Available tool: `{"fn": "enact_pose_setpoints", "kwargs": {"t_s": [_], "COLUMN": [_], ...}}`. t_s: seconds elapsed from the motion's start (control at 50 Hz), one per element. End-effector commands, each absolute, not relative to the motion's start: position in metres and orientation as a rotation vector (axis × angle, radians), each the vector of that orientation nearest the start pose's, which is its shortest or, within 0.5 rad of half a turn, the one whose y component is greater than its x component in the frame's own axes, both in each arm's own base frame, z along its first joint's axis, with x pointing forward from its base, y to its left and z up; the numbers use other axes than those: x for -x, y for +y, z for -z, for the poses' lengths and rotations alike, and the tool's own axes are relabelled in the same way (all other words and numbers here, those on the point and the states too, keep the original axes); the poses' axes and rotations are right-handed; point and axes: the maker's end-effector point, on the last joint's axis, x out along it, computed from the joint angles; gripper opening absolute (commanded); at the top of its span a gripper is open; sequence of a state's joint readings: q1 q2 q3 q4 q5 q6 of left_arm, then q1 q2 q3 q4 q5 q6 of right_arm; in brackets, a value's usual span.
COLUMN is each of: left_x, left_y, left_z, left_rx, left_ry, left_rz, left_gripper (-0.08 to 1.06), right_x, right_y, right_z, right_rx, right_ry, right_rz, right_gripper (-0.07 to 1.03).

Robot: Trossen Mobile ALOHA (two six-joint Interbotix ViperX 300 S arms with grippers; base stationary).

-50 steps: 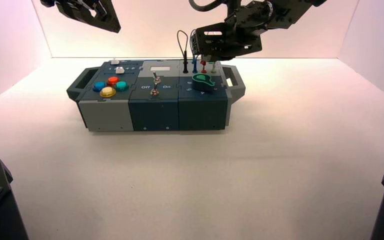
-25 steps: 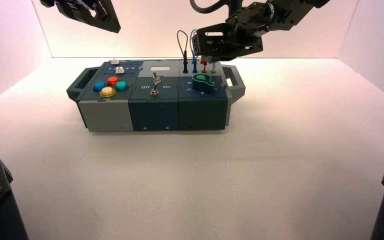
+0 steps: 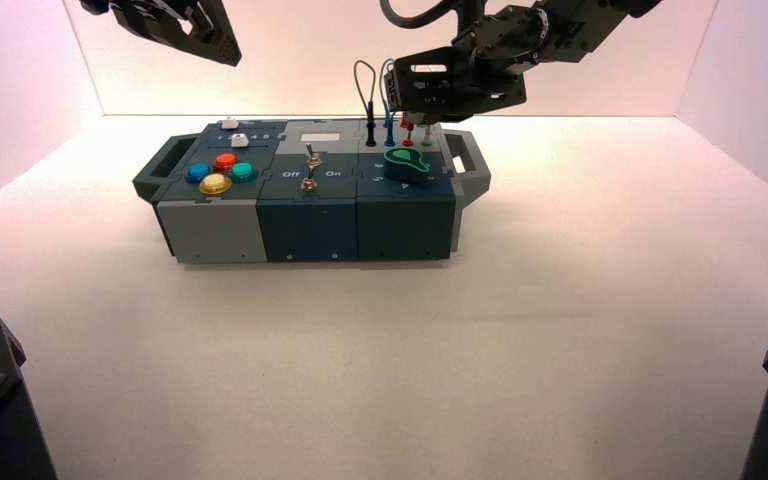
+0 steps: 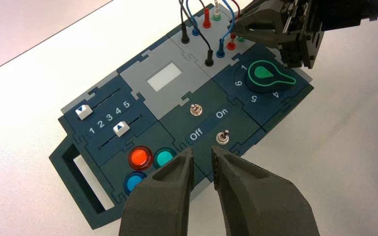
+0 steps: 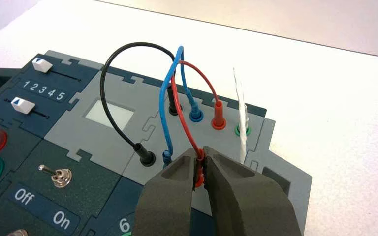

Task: Insert the red wire.

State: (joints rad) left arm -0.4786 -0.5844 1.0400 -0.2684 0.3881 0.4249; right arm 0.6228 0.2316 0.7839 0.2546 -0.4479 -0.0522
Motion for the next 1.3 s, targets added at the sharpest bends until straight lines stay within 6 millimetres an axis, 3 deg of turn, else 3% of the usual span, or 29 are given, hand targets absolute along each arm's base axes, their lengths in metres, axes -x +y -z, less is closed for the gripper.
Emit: {"fn": "enact_pose_setpoints", "kwargs": {"t_s": [0.02,1.3], "left_x": [-0.236,-0.236], "left_y": [-0.144,-0.144], "left_z": [-0.155,-0.157], "left_rx": [-0.324,-0.323], "left_ry": [0.749,0.745], "left_rz": [0.624,0.624], "left_gripper": [0.23,0.23], "right_x": [-0.368,-0.367], "right_y": [0.238,0.242], "right_z": [-0.070,-0.046], "right_rx": [0.026,0.051], "right_ry": [0.545,0.656], "right_rz": [-0.449,-0.453], "right_gripper": [-0.02,-0.02]}}
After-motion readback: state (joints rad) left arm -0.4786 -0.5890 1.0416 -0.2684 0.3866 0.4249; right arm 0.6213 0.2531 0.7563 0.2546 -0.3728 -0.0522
